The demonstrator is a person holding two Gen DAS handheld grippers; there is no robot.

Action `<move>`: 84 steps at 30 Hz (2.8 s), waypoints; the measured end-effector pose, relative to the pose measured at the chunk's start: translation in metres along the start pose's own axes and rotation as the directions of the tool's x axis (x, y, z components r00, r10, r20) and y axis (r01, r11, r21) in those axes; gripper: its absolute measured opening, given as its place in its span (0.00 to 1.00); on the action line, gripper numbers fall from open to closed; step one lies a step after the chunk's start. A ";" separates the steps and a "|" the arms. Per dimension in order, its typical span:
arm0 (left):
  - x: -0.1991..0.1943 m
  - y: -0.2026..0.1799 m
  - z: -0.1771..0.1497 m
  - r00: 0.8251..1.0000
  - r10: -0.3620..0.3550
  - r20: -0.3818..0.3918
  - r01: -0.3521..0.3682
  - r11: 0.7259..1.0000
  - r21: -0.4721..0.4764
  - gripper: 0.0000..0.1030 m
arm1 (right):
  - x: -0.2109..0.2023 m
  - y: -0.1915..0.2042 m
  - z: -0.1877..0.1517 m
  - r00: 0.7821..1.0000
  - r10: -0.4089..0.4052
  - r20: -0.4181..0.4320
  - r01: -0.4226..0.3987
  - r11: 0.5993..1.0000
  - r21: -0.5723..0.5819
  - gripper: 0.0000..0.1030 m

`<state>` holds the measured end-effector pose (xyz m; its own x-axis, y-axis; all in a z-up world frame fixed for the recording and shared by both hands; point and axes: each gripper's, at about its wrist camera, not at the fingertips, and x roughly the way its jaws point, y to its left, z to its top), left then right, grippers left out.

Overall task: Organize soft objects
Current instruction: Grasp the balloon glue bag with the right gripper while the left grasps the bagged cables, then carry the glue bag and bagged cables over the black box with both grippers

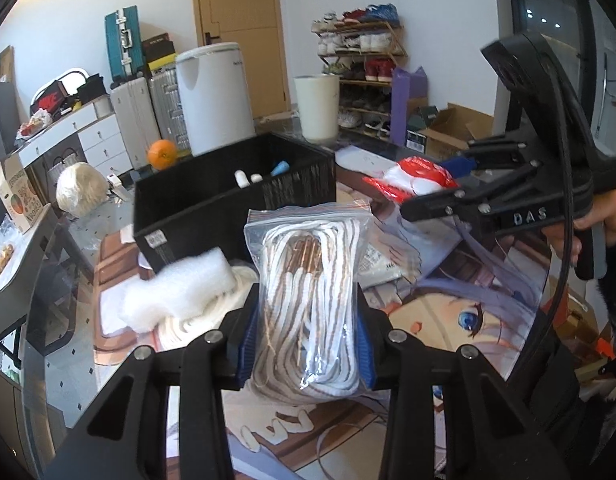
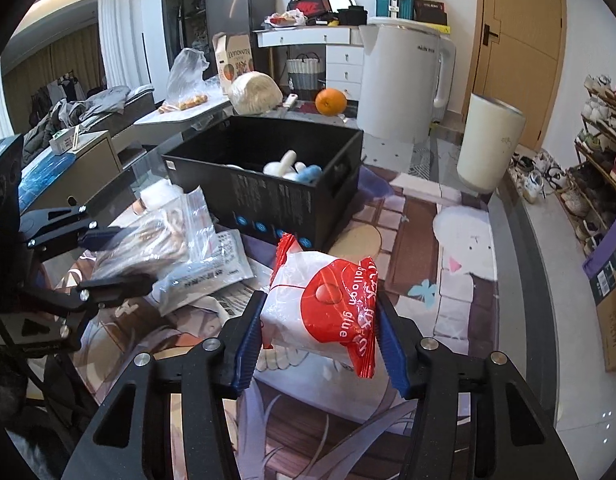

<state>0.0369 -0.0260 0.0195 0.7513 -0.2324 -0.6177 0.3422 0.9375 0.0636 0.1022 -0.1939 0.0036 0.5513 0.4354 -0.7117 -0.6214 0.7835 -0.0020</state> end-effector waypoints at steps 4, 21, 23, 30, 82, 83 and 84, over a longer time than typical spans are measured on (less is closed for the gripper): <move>-0.007 0.010 0.006 0.999 0.036 0.027 -0.034 0.998 -0.048 0.37 | -0.006 0.005 0.003 1.000 0.005 0.015 -0.005 1.000 -0.012 0.51; -0.025 0.039 0.040 0.982 0.131 0.132 -0.116 0.986 -0.120 0.38 | -0.021 0.024 0.031 0.993 0.028 0.113 -0.024 0.999 -0.032 0.51; -0.024 0.041 0.043 0.981 0.136 0.136 -0.120 0.986 -0.119 0.38 | -0.020 0.024 0.037 0.992 0.032 0.121 -0.028 0.999 -0.037 0.51; -0.018 0.049 0.053 0.979 0.149 0.141 -0.132 0.983 -0.126 0.38 | -0.013 0.025 0.059 0.991 0.030 0.134 -0.021 0.997 -0.068 0.51; 0.076 0.095 0.086 0.996 0.070 -0.057 -0.074 0.995 -0.069 0.38 | 0.071 0.008 0.123 1.000 0.012 0.009 -0.011 0.991 -0.136 0.51; 0.078 0.095 0.086 0.996 0.066 -0.061 -0.071 0.995 -0.070 0.38 | 0.071 0.008 0.123 1.000 0.015 0.006 -0.014 0.990 -0.139 0.51; 0.079 0.095 0.086 0.996 0.064 -0.062 -0.068 0.995 -0.070 0.38 | 0.072 0.009 0.124 1.000 0.019 0.004 -0.018 0.990 -0.142 0.51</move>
<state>0.1774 0.0221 0.0443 0.7353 -0.1555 -0.6597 0.2499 0.9670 0.0506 0.2053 -0.1008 0.0393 0.5415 0.4516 -0.7091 -0.7040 0.7047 -0.0888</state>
